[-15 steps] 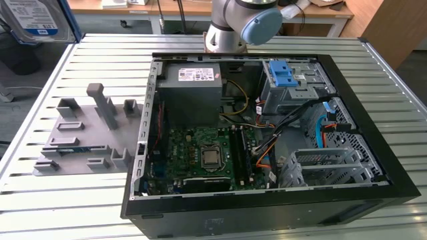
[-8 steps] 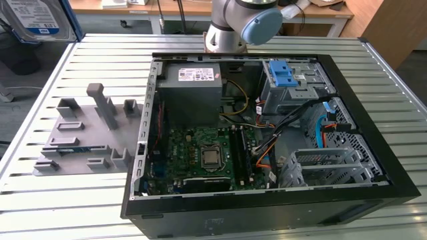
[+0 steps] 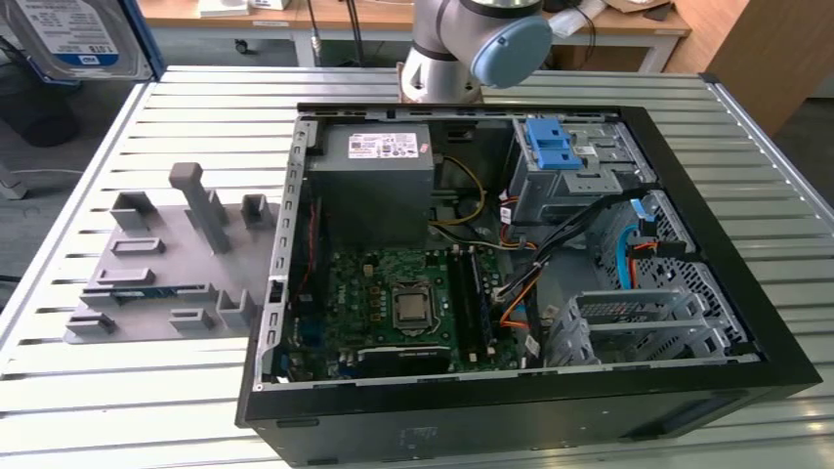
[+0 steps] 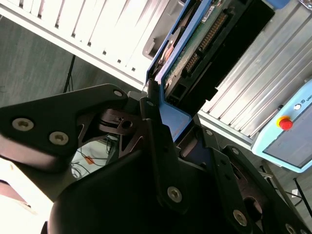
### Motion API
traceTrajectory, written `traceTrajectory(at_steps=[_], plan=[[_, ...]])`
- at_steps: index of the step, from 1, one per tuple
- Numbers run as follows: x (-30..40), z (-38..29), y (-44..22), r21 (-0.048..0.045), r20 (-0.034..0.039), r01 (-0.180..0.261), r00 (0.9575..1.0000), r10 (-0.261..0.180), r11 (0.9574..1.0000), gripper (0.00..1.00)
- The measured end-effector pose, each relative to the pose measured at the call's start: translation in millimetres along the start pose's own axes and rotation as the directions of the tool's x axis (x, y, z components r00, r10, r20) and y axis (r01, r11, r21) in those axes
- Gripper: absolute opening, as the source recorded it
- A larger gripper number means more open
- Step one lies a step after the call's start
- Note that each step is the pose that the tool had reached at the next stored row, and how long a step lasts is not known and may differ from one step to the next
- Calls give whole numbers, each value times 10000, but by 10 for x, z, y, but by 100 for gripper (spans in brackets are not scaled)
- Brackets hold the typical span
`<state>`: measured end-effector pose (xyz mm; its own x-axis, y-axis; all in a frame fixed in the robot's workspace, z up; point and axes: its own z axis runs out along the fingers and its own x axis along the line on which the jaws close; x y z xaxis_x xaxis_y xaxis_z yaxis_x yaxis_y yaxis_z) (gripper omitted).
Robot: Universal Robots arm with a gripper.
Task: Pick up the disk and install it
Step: 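Pick up the disk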
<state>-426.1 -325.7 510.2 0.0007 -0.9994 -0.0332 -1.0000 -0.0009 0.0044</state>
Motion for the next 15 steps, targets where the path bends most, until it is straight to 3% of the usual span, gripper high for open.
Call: traceTrajectory(at_steps=[15], plan=[[0,0,-22,0,158,22,9999,-22,10000,36]])
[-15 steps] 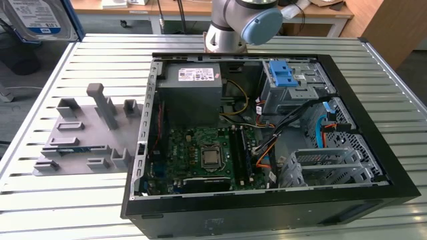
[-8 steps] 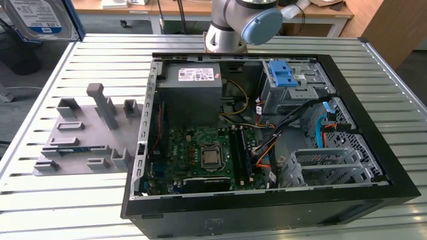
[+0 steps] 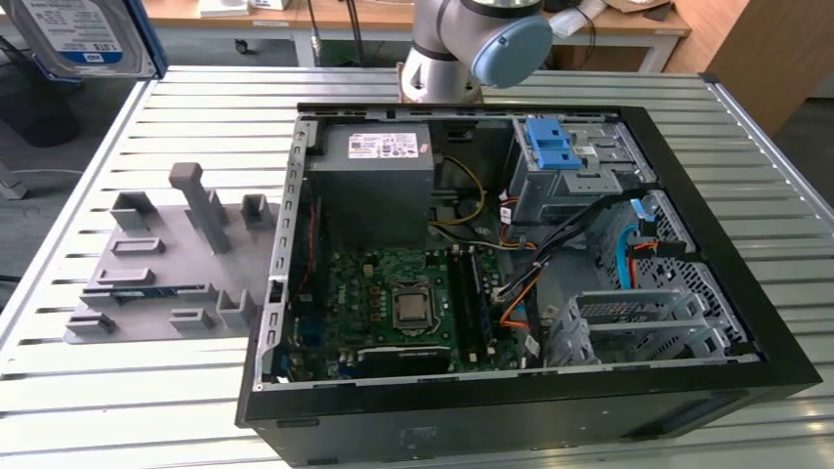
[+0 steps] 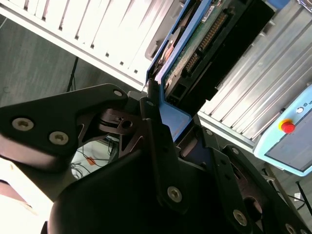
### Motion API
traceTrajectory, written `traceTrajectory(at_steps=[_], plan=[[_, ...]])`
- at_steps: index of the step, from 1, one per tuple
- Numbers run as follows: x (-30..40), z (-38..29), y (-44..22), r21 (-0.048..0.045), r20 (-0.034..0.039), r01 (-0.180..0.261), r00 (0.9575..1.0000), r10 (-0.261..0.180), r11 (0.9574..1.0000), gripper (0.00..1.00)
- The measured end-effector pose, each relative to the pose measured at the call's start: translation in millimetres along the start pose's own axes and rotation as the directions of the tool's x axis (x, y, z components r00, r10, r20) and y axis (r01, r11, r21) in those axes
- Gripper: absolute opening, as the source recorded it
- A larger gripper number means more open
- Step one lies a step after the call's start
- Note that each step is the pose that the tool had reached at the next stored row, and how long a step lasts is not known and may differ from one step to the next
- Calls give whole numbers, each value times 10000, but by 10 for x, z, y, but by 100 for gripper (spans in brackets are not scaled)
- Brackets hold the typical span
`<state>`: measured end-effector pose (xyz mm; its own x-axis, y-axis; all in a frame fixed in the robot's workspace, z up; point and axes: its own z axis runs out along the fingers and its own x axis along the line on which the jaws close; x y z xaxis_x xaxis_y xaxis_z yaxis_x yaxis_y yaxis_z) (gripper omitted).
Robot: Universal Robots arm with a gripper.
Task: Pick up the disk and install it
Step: 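Pick up the disk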
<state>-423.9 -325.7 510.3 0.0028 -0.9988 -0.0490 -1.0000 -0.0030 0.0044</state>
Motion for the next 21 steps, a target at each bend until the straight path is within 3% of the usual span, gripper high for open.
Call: traceTrajectory(at_steps=[21], plan=[[1,0,-24,0,223,30,9997,-30,10000,36]])
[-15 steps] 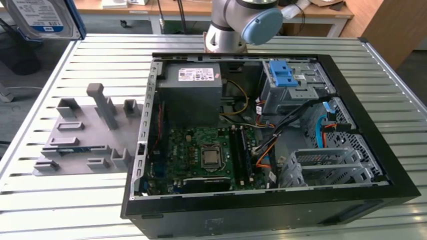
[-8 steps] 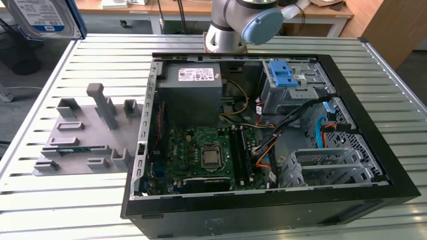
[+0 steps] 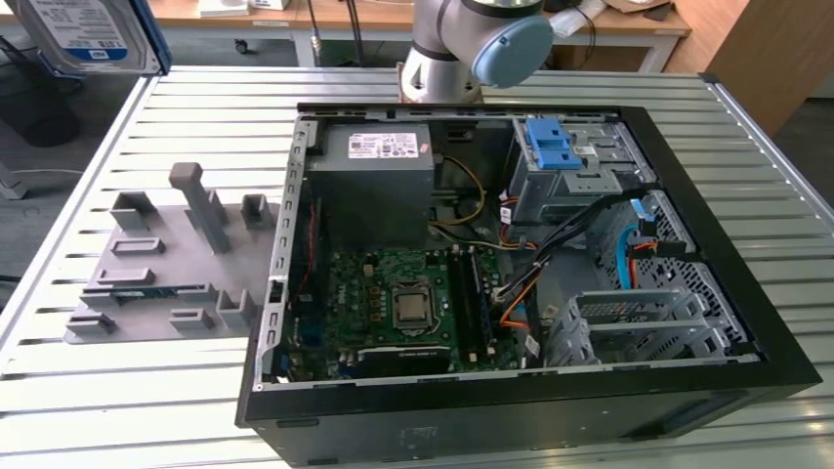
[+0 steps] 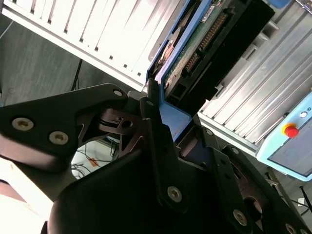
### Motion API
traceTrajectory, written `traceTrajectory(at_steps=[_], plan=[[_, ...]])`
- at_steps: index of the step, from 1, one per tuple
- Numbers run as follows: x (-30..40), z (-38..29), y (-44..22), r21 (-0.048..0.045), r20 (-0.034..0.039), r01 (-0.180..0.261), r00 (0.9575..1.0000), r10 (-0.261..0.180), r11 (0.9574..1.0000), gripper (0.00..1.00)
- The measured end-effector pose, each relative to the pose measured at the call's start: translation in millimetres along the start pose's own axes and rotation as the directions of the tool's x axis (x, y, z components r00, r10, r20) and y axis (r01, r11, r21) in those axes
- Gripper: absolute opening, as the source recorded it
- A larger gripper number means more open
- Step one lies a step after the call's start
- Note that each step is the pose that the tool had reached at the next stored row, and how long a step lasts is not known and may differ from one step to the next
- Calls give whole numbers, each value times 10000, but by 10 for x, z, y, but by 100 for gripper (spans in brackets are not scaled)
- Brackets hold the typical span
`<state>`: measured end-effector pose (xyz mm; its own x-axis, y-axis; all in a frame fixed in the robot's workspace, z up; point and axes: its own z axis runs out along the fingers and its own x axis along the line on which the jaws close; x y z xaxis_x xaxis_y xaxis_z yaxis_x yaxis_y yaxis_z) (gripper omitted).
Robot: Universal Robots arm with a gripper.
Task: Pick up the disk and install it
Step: 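Pick up the disk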
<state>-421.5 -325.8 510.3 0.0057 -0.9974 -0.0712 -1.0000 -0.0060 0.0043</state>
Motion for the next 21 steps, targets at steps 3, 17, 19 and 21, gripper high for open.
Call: traceTrajectory(at_steps=[3,17,19,21], plan=[[0,-1,-2,-1,37,6,10000,-6,10000,36],[0,0,-17,-1,195,26,9998,-26,10000,36],[1,-1,-36,-1,205,28,9998,-28,10000,36],[0,0,-63,0,211,28,9998,-28,10000,36]])
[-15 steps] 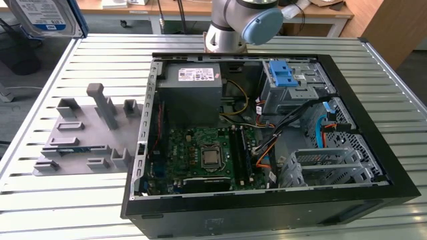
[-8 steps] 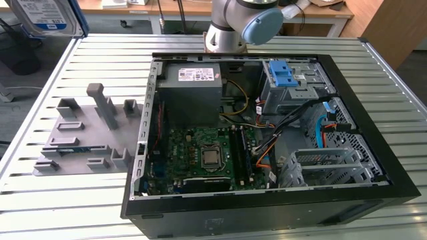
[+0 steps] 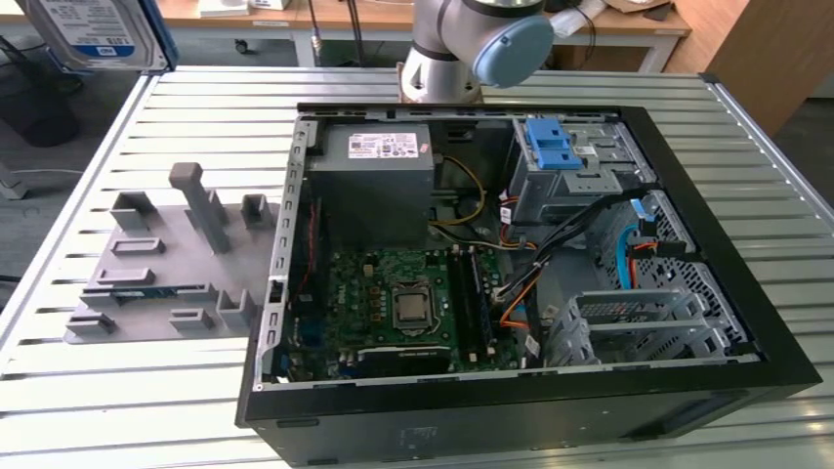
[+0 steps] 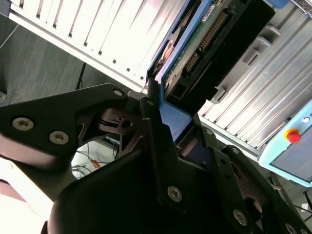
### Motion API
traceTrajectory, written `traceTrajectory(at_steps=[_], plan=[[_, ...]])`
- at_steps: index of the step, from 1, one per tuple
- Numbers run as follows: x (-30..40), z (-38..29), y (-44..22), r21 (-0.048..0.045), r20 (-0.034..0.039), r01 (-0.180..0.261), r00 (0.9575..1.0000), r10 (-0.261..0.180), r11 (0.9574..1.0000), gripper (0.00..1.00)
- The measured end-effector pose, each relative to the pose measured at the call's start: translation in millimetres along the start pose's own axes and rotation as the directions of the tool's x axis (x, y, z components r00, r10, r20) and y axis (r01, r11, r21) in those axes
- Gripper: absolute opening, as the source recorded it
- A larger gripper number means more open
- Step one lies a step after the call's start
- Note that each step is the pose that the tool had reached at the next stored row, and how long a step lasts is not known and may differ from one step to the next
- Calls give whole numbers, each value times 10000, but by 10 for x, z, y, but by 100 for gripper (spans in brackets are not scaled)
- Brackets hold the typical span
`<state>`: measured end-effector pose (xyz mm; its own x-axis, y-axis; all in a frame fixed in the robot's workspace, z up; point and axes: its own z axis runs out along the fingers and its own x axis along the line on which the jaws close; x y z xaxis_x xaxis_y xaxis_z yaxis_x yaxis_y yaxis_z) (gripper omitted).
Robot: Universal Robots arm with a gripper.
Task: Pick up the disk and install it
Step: 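Pick up the disk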
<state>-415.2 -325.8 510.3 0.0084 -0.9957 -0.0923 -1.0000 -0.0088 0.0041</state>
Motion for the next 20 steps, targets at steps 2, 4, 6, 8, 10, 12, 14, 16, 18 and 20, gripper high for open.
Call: traceTrajectory(at_steps=[2,4,6,8,10,12,14,16,18,20], plan=[[1,0,-27,1,2,1,10000,-1,10000,36],[1,0,-52,0,2,1,10000,-1,10000,36],[1,0,-80,0,2,1,10000,-1,10000,36],[1,0,-110,0,2,1,10000,-1,10000,36],[1,-1,-138,0,2,0,10000,0,10000,36],[2,0,-161,0,2,1,10000,-1,10000,36],[2,-1,-184,-1,2,1,10000,-1,10000,36],[2,-1,-208,-1,1,0,10000,0,10000,36],[2,-1,-231,-1,2,1,10000,-1,10000,36],[3,-1,-257,1,5,0,10000,0,10000,36]])
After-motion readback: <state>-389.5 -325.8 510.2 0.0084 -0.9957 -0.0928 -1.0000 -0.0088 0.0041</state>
